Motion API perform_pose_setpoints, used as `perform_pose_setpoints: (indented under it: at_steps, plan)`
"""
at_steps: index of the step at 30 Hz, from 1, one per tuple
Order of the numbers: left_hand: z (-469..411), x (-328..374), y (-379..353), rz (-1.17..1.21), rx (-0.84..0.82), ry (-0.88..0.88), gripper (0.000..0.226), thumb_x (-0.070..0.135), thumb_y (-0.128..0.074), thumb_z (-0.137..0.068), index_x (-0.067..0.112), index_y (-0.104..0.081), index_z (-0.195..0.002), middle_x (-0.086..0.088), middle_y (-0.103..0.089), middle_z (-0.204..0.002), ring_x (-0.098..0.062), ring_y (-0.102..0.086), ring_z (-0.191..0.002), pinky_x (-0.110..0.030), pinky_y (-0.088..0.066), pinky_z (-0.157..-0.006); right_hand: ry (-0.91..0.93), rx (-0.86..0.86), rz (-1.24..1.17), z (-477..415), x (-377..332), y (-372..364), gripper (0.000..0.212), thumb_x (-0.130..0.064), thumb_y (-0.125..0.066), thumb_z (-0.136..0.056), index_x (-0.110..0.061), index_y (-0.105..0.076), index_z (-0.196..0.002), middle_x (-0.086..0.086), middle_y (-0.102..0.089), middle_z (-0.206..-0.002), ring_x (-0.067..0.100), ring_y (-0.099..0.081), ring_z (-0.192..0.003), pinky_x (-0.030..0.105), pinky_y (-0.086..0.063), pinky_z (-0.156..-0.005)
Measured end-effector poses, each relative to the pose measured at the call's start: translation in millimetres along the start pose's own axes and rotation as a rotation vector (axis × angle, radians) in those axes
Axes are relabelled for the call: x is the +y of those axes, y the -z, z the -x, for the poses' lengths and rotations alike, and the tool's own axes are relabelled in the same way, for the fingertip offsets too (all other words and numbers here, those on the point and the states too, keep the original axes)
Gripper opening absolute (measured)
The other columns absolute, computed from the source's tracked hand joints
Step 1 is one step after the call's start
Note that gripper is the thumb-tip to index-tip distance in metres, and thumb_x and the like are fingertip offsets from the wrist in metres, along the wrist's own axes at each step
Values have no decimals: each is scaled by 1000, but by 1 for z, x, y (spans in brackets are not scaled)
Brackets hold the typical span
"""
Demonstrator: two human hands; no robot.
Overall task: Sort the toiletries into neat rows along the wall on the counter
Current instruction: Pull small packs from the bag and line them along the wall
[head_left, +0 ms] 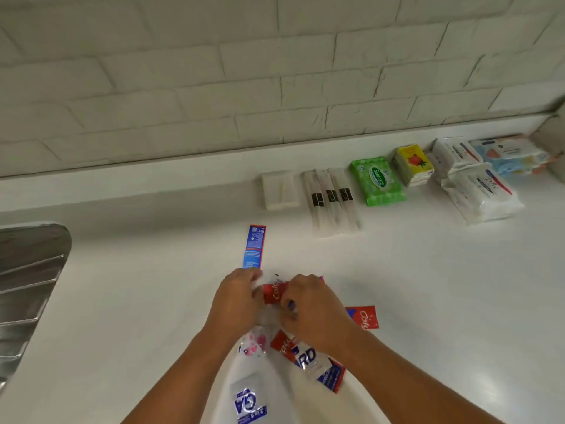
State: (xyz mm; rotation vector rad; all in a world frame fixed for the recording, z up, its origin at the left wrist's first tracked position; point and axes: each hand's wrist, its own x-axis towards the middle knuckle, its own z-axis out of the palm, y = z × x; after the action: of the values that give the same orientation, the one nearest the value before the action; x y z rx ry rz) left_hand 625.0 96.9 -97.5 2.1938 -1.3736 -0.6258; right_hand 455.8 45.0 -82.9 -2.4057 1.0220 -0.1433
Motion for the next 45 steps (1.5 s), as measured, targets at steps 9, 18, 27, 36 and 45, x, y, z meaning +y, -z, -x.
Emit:
perform_pose_setpoints:
  at_steps: [9, 18, 27, 36, 45]
  plan:
    - [37, -10, 2, 175, -81, 134, 36, 9, -65, -86, 10, -63, -122, -4, -70, -94, -15, -63, -83, -24, -51, -81, -128, 82, 18, 29, -14, -38, 57, -36, -74, -74, -16, -63, -126, 2, -49, -141, 24, -43, -129, 35, -43, -104]
    - [51, -9, 20, 308, -158, 97, 27, 10, -58, -93, 26, -53, -114, 0, -66, -95, -11, -65, -79, -23, -53, -66, -220, 137, 39, 48, -33, -49, 47, -36, -70, -82, -18, -62, -124, 1, -45, -147, 23, -39, -135, 35, -38, -109]
    - [49, -14, 48, 404, -234, 120, 17, 23, -57, -97, 17, -73, -94, 0, -73, -89, -14, -66, -83, -31, -55, -78, -216, 422, 26, 64, -62, -44, 17, -10, -69, -81, -12, -71, -97, 1, -66, -111, 22, -60, -102, 28, -45, -85]
    - [40, -14, 68, -82, -32, -531, 23, 34, -71, -90, 24, -74, -110, 9, -47, -98, -9, -44, -98, -19, -35, -80, -311, 333, -140, 57, -73, 6, 19, -22, -61, -92, -21, -69, -109, -4, -69, -104, 15, -62, -92, 30, -51, -82]
    - [7, 16, 71, 114, 31, -413, 10, 28, -68, -92, 23, -77, -93, 12, -66, -77, -5, -60, -73, -22, -45, -66, -331, 647, -743, 21, -40, 55, 28, -16, -80, -78, -26, -67, -101, -4, -68, -90, 5, -63, -75, 21, -54, -74]
